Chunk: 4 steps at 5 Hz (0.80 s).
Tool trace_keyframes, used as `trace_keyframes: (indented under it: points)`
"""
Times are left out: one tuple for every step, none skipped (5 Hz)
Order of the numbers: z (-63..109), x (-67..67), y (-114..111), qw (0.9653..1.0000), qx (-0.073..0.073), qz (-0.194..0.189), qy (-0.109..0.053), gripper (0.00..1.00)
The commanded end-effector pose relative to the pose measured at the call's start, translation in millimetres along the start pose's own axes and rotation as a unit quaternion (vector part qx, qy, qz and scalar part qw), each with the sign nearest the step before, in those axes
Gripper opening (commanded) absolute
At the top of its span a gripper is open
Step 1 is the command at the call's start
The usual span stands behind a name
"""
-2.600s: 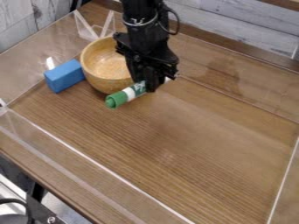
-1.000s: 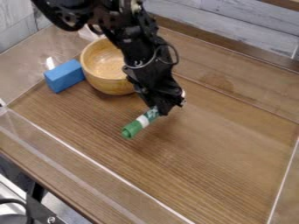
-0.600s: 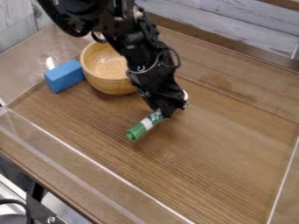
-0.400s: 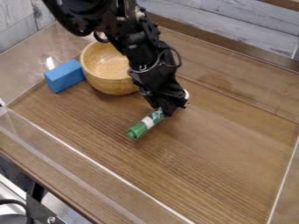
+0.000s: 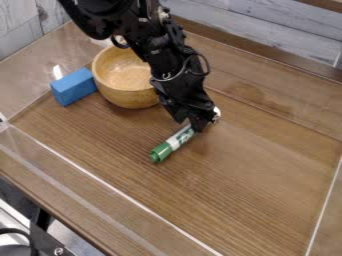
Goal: Remove the green marker from inside the brown bowl and put it on the table
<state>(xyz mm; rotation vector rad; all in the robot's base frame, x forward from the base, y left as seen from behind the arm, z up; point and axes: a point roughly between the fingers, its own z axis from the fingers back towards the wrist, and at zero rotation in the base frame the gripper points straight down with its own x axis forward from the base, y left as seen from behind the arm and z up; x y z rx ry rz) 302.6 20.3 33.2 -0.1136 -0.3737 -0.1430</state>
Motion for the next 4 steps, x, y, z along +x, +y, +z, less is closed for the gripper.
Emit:
trace_keyframes:
  points:
    - [11.6,17.7,8.5,0.9996,0.012,-0.001,-0.027,0.00]
    - [11.7,17.8,9.7,0.9995,0.013,-0.001,-0.027,0.00]
    - [9.5,15.2,10.5,0.9996,0.011,0.000,-0.027,0.00]
    - [7.4,12.1,10.0,0.9996,0.007,0.000,-0.027,0.00]
